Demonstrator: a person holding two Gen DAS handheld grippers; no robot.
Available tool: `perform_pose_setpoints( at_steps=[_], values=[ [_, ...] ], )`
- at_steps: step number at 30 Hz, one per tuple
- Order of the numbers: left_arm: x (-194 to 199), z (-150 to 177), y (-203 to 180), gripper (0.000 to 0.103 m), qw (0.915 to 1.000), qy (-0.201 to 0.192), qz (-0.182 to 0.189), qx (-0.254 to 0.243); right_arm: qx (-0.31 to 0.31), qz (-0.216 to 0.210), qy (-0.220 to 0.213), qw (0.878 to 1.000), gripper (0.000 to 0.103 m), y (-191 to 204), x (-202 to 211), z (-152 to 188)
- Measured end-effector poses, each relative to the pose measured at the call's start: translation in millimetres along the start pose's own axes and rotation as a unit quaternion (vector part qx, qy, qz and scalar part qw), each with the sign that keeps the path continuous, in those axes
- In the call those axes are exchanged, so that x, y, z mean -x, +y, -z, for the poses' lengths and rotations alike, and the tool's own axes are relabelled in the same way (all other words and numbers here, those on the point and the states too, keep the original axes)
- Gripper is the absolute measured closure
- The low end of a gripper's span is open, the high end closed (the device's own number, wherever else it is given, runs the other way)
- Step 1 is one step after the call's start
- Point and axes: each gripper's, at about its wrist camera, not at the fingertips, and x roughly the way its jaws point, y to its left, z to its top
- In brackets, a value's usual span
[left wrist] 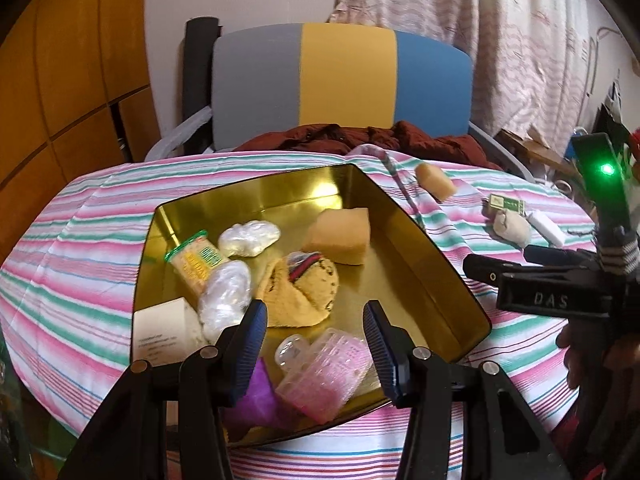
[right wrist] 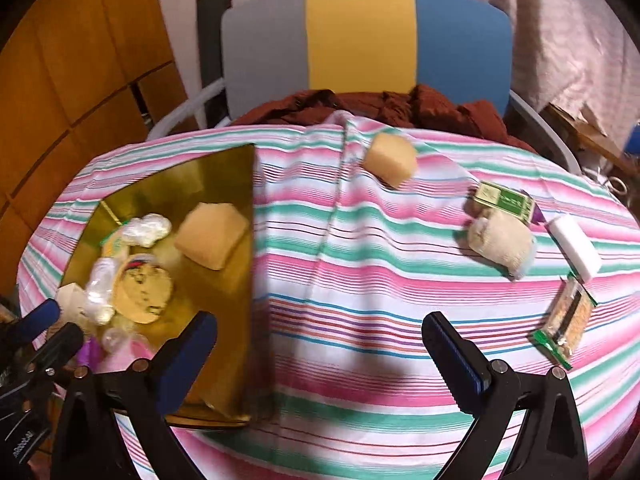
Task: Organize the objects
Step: 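Move both tools from the tray back to the remaining items, then grasp the second yellow sponge with the left gripper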
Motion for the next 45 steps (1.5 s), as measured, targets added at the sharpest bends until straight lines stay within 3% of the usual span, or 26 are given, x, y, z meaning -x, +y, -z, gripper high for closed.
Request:
perform_pose_setpoints(
  at_steps=[13,18,24,29,33,45],
  values=[
    [-16.3,-45.3,-39.0,0.052,0.9984,0.002,0.035,-0.045,-0.032,0.05,0.043,0.997,0.0,-98.9,-15.6,-44.1],
    [-30.4,-68.4,-64.0,0.039,0.9965,0.001,0.053,-0.065,-0.021,0.059,0.035,0.997,0.0,-149.1,-23.3,-52.0],
    [-62.0,-96.5,-97.9,0.038,0.9937,0.017,0.061,-0.092,-0.099,0.041,0.042,0.993,0.0,-196.6,-37.7,-39.7],
    [-95.3,-120.3,-126.8,0.035,0.9907,0.032,0.066,-0.115,-0.121,0.041,0.036,0.991,0.0,-205.9,-33.3,-43.0],
    [-123.2,-135.7,-145.2,0.023,0.9887,0.044,0.065,-0.127,-0.121,0.047,0.044,0.991,0.0,-205.6,-34.9,-43.6],
    [-198.8,-162.8,-186.9,0.022,0.979,0.078,0.053,-0.181,-0.12,0.047,0.04,0.991,0.0,-207.1,-32.1,-46.7]
  ],
)
